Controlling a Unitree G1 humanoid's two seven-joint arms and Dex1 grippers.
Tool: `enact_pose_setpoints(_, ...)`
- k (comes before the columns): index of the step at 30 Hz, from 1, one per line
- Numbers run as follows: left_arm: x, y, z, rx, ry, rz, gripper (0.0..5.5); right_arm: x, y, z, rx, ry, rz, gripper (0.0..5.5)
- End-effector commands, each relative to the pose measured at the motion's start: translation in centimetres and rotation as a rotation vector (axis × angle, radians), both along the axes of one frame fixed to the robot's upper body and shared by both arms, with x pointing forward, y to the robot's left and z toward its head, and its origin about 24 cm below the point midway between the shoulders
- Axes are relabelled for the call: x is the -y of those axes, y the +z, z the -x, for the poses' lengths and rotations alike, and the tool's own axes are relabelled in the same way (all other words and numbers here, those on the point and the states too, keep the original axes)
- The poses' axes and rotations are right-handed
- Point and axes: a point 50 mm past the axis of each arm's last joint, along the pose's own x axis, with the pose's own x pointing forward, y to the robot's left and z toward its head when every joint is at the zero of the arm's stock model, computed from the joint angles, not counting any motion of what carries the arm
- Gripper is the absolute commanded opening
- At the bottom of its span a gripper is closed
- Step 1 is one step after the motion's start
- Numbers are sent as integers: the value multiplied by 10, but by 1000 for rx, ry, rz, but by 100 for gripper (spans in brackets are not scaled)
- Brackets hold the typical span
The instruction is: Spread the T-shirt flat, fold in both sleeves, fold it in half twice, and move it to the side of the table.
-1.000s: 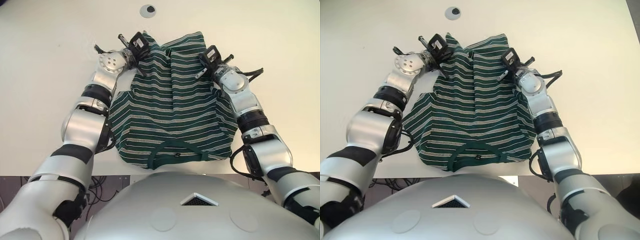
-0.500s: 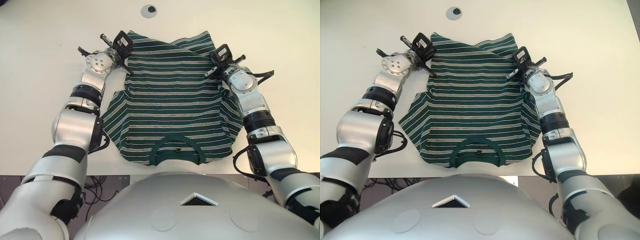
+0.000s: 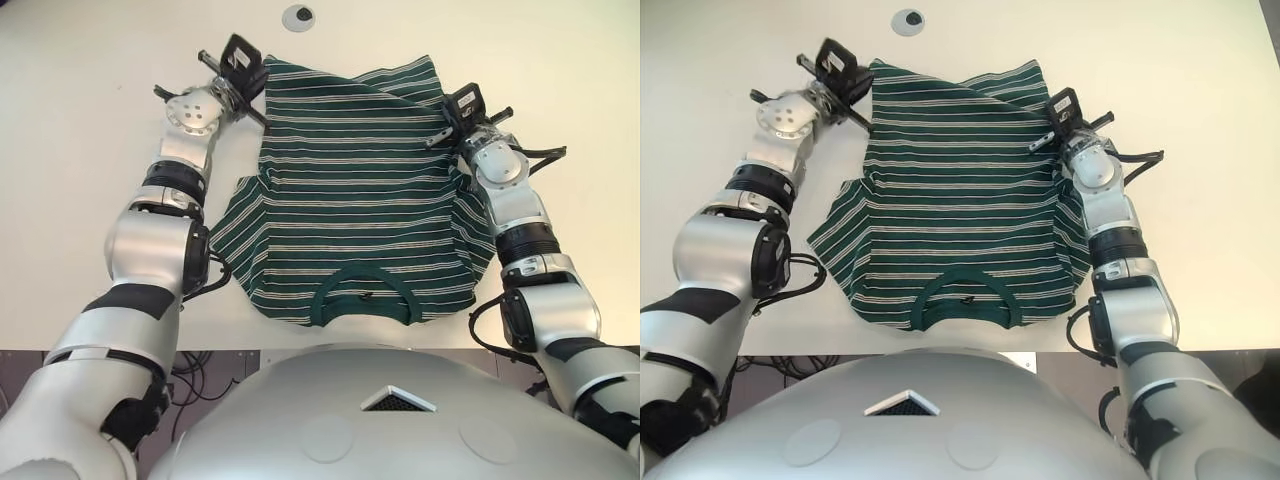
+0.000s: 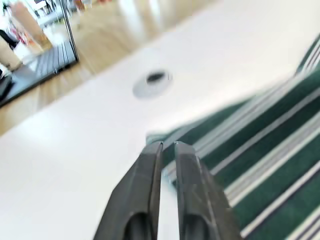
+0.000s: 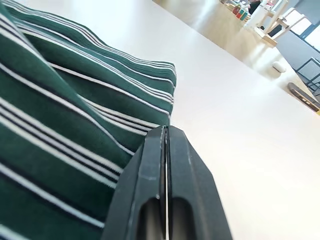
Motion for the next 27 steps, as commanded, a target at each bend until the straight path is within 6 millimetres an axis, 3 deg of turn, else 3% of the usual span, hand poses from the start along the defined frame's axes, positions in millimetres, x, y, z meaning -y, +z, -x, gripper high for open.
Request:
enact_pose_setpoints(1,-21,14,5,97,3,68,99,-15,22,6,158,24,-94,0)
enact_pose_setpoints(3,-36,14,20,95,-15,111,99,-21,38,12,257,35,-147,0)
enact_pose_setpoints(4,-46,9,36,47,-44,140,99,-23,46,18,305,37,-182,0)
enact_pose_setpoints(8,-90,7,117,-229,-136,256,99,-22,61,41,380,-6,-360,0)
enact_pose_setpoints(11,-124,9,183,-471,-210,254,99,-21,69,57,472,-20,-378,0)
enact_pose_setpoints(13,-139,13,207,-568,-205,264,99,-20,70,63,485,-29,-383,0)
enact_pose_setpoints(15,-148,16,214,-608,-183,285,99,-17,69,65,484,-50,-380,0)
enact_pose_setpoints(20,-154,6,233,-720,-234,278,171,-11,63,64,467,-93,-341,0)
enact_pose_setpoints(27,-136,-17,219,-755,-215,278,171,-14,57,68,456,-71,-289,0)
